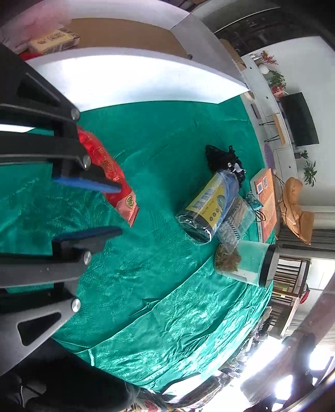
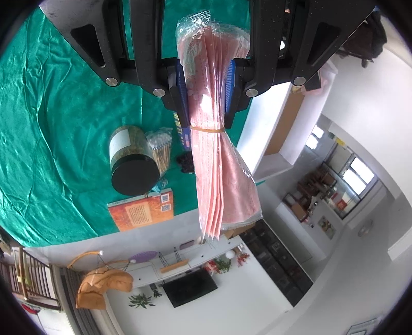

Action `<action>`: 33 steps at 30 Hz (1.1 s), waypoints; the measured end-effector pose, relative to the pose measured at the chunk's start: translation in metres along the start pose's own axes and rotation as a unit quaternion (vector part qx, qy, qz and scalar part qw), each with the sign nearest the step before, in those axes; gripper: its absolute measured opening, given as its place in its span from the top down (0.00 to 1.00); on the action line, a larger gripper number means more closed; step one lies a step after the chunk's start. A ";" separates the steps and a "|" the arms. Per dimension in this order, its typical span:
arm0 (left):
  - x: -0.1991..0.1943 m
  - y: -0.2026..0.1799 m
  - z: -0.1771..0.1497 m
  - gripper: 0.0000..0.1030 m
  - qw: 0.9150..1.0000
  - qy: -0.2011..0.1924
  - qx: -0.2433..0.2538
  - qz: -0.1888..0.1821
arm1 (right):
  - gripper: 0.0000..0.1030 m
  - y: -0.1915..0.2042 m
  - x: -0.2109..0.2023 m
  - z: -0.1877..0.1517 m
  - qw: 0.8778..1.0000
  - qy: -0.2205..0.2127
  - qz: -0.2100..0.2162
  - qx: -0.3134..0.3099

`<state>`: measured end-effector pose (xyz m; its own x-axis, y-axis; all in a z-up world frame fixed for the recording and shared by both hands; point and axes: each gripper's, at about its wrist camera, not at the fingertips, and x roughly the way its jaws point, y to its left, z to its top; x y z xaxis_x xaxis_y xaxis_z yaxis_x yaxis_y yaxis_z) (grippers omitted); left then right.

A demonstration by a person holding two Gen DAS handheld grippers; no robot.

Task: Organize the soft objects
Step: 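Carry the red snack bag and mask bundle toward the white box, then open both grippers over the white box to drop the items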

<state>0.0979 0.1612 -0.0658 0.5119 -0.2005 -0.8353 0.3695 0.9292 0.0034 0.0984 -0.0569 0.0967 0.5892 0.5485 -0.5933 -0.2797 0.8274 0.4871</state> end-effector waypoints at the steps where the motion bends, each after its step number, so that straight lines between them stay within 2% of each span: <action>1: 0.000 0.001 0.002 0.20 1.000 -0.005 0.002 0.003 | 0.74 0.001 0.000 -0.001 1.000 0.001 0.003 -0.001; 2: 0.002 0.002 0.003 0.02 1.000 -0.012 0.003 0.003 | 0.74 0.003 -0.001 -0.003 1.000 0.001 0.007 0.000; 4: 0.012 0.000 0.007 0.01 1.000 0.004 0.022 0.001 | 0.73 0.003 -0.001 -0.003 1.000 0.001 0.015 0.002; 8: 0.033 0.000 0.011 0.02 0.998 0.027 0.045 0.034 | 0.73 0.005 -0.008 -0.005 1.000 -0.002 0.022 0.000; 10: 0.047 0.005 0.012 0.10 0.997 0.054 0.033 0.033 | 0.73 0.006 -0.011 -0.006 1.000 -0.003 0.022 -0.001; 11: 0.057 0.008 0.011 0.18 0.997 0.073 0.024 0.032 | 0.73 0.006 -0.012 -0.007 1.000 -0.003 0.021 -0.001; 12: 0.067 0.012 0.009 0.32 0.995 0.095 0.017 0.038 | 0.73 0.006 -0.013 -0.008 1.000 -0.003 0.021 -0.001; 13: 0.074 0.014 0.007 0.41 0.993 0.107 0.012 0.046 | 0.73 0.006 -0.013 -0.008 1.000 -0.004 0.022 -0.001; 14: 0.074 0.018 0.007 0.49 0.995 0.096 0.003 0.039 | 0.73 0.006 -0.014 -0.008 1.000 -0.005 0.021 0.000; 15: 0.072 0.022 0.007 0.62 0.996 0.087 -0.010 0.029 | 0.73 0.005 -0.015 -0.007 1.000 -0.007 0.020 -0.001; 16: 0.068 0.027 0.006 0.66 0.996 0.077 -0.028 0.020 | 0.73 0.006 -0.016 -0.007 1.000 -0.008 0.019 -0.003; 17: 0.061 0.033 0.006 0.74 0.997 0.059 -0.054 0.006 | 0.73 0.007 -0.016 -0.006 1.000 -0.009 0.017 -0.005; 19: 0.043 0.047 0.003 0.76 0.994 0.025 -0.104 -0.037 | 0.73 0.012 -0.015 -0.006 1.000 -0.008 0.016 -0.009; 23: -0.010 0.077 -0.008 0.76 0.974 -0.038 -0.190 -0.116 | 0.73 0.032 -0.005 -0.004 0.999 0.003 0.029 -0.018; 25: -0.045 0.095 -0.012 0.76 0.966 -0.072 -0.213 -0.126 | 0.73 0.052 0.006 -0.001 0.998 0.010 0.049 -0.025; 27: -0.084 0.117 -0.014 0.76 0.962 -0.109 -0.226 -0.106 | 0.73 0.077 0.020 0.002 0.996 0.020 0.078 -0.029; 30: -0.134 0.164 -0.027 0.76 0.955 -0.149 -0.255 -0.037 | 0.73 0.121 0.052 0.000 0.990 0.043 0.129 -0.033; 32: -0.154 0.196 -0.044 0.74 0.946 -0.154 -0.281 0.043 | 0.73 0.155 0.080 -0.007 0.985 0.060 0.155 -0.043; 33: -0.157 0.210 -0.051 0.68 0.942 -0.143 -0.289 0.088 | 0.72 0.170 0.096 -0.013 0.983 0.070 0.166 -0.046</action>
<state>0.0556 0.4035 0.0381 0.7449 -0.0264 -0.6667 -0.1825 0.9531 -0.2416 0.0979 0.1380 0.1145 0.3458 0.7954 -0.4977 -0.5092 0.6046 0.6125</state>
